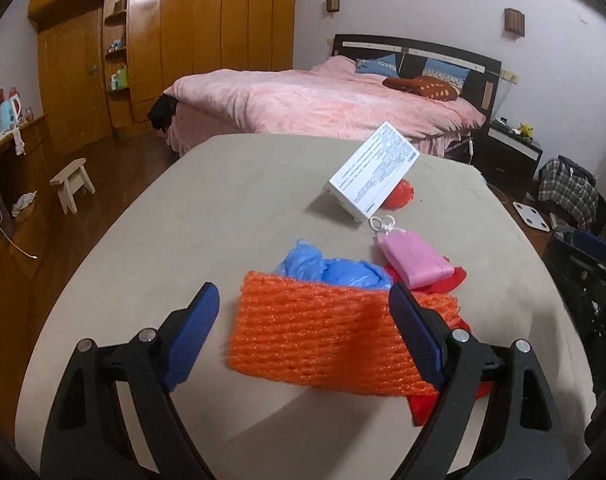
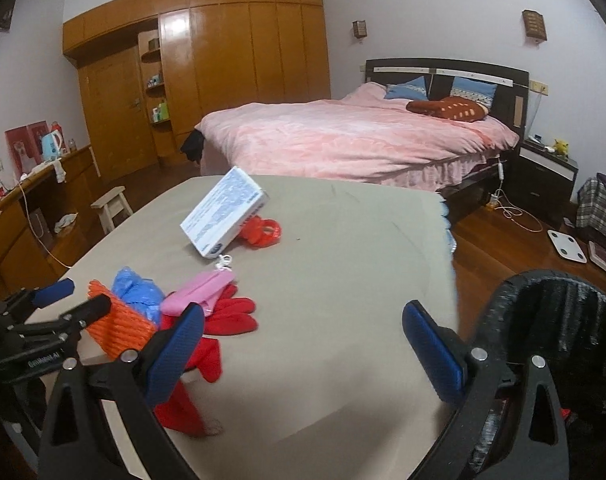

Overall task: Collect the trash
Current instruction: 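Move both tools back over the pile on the table, then grasp the orange mesh net with the left tool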

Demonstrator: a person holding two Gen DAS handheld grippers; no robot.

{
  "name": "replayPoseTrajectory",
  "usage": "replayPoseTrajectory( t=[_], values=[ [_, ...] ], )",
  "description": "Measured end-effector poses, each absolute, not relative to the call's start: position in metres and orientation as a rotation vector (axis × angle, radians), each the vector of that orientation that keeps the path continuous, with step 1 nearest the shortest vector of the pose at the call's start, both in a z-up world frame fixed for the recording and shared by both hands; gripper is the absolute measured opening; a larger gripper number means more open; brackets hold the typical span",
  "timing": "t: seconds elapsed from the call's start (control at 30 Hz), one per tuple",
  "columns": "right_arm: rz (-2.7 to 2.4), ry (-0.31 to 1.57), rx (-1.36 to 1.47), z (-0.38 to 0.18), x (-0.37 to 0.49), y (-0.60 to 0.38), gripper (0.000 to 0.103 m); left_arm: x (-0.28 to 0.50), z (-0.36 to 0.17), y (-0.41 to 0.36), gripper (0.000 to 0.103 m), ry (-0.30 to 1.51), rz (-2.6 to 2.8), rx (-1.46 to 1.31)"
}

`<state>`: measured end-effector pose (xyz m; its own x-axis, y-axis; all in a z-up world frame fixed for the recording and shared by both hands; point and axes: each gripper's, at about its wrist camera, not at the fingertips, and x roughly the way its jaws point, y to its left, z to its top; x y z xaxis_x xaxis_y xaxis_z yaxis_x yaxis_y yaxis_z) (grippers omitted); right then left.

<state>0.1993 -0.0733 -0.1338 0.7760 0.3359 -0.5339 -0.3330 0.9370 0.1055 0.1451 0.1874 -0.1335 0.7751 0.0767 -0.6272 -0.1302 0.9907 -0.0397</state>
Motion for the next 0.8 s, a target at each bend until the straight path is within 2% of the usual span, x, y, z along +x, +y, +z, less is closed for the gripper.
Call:
replayPoseTrajectory(
  t=[0.2,0.37,0.47,0.53,0.63,0.8],
  values=[
    [0.375,0.591,-0.017,-0.139,0.202,-0.065,0.097,0.151,-0.147,0.191,0.080,0.724,0.107,-0.101],
    [0.376,0.612,-0.018,-0.145,0.204,-0.063,0.097,0.156,-0.155,0.185,0.072,0.759,0.090,-0.079],
    [0.383,0.626,-0.021,-0.149,0.204,-0.060,0.097,0.158,-0.158,0.182,0.056,0.769,0.052,-0.082],
    [0.390,0.633,-0.025,-0.151,0.204,-0.058,0.097,0.157,-0.159,0.180,0.041,0.770,0.035,-0.075],
    [0.394,0.638,-0.032,-0.153,0.203,-0.056,0.097,0.156,-0.159,0.173,0.026,0.762,0.007,-0.052],
    [0.393,0.643,-0.037,-0.151,0.204,-0.057,0.097,0.147,-0.153,0.171,0.022,0.722,-0.036,-0.065]
  ],
)
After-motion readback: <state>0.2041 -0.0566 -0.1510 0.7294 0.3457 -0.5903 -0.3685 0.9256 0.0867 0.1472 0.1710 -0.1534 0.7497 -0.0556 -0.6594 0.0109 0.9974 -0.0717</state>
